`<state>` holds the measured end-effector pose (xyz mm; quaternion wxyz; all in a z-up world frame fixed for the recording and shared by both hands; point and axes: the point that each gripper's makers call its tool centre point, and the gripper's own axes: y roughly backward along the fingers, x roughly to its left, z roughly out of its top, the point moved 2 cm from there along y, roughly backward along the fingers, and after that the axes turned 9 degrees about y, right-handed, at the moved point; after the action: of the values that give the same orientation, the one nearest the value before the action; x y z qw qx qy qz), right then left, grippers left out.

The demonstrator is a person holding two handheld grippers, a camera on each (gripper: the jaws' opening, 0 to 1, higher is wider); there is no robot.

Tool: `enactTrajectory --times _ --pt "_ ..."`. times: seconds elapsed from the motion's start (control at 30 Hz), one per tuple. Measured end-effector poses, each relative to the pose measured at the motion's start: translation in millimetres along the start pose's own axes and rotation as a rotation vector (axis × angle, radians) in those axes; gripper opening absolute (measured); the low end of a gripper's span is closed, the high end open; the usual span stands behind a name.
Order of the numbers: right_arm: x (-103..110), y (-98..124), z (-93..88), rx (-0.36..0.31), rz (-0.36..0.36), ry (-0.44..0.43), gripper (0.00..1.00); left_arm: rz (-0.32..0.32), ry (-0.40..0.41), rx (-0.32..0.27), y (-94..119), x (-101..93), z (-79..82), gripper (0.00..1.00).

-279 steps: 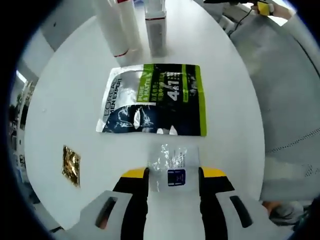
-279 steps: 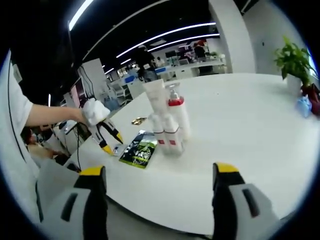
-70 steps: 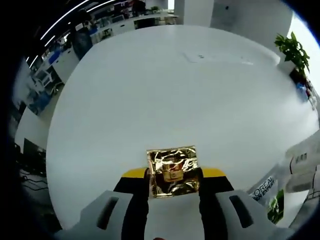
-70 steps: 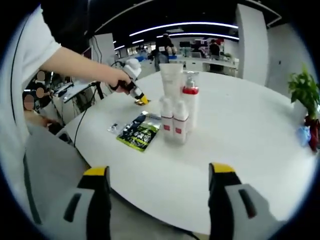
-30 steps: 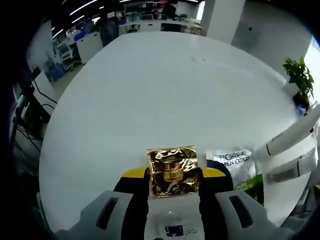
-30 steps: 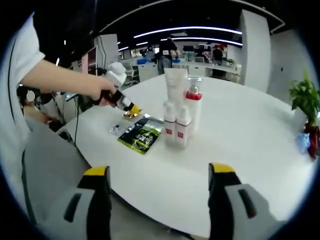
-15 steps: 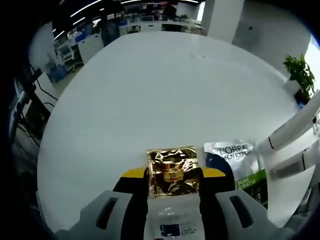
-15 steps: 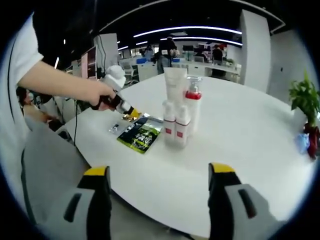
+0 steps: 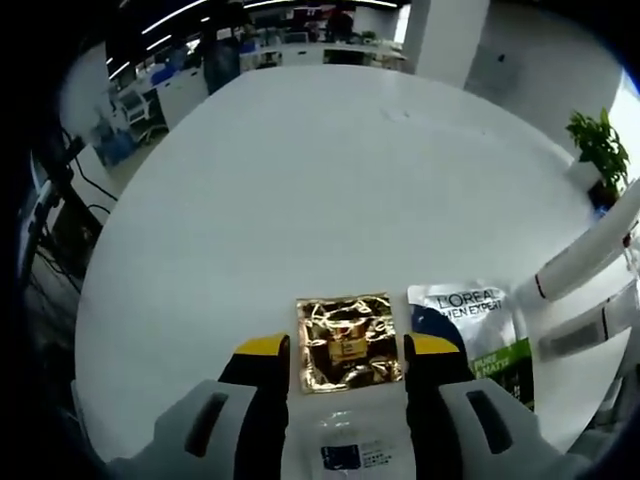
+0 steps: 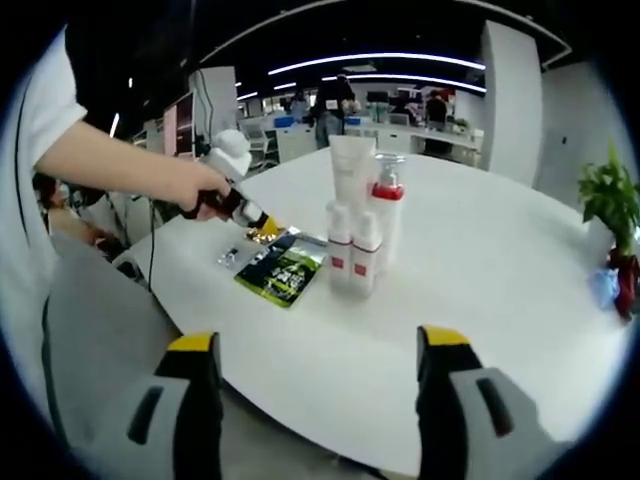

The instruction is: Arrange the skincare products in the storage area until every visible bottle or jar stands upright without overlapping.

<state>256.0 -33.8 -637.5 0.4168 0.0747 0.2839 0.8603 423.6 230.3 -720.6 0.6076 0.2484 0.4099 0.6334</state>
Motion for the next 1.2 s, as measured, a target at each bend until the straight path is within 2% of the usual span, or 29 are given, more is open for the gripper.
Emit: enactTrajectory --times 0.13,0.3,0.43,0.63,0.77,1.0,1.2 --pt "-2 1 1.3 -0.012 -0.008 -0.007 0.81 -0.017 0.001 -0.01 6 -0.4 0.5 0.45" --pt "-5 3 4.0 -0.035 -0.022 -0.023 0.82 -0.06 0.012 -0.018 18 -4.3 -1.9 0.53" --pt "-8 6 7.0 -0.059 -0.04 -0.037 0.84 -0.101 -0.023 -0.04 33 -7.5 -3.4 0.58" --pt "-7 14 16.4 -0.11 -0.028 -0.067 0.86 -0.176 -0.095 -0.083 60 -12.5 -8.6 0.64" --pt "-9 17 18.6 -0.119 -0.035 -0.08 0.86 -0.212 -0.172 -0.11 79 -13.5 -18.9 0.67" --pt "-15 23 28.2 -0.143 -0.041 -0.07 0.88 -0.266 -0.237 -0.145 106 -11.3 -38.9 0.76" --pt "-22 27 28.7 -0.15 -0.046 -0.08 0.9 -0.336 -0.272 -0.168 127 -11.8 -51.8 0.82"
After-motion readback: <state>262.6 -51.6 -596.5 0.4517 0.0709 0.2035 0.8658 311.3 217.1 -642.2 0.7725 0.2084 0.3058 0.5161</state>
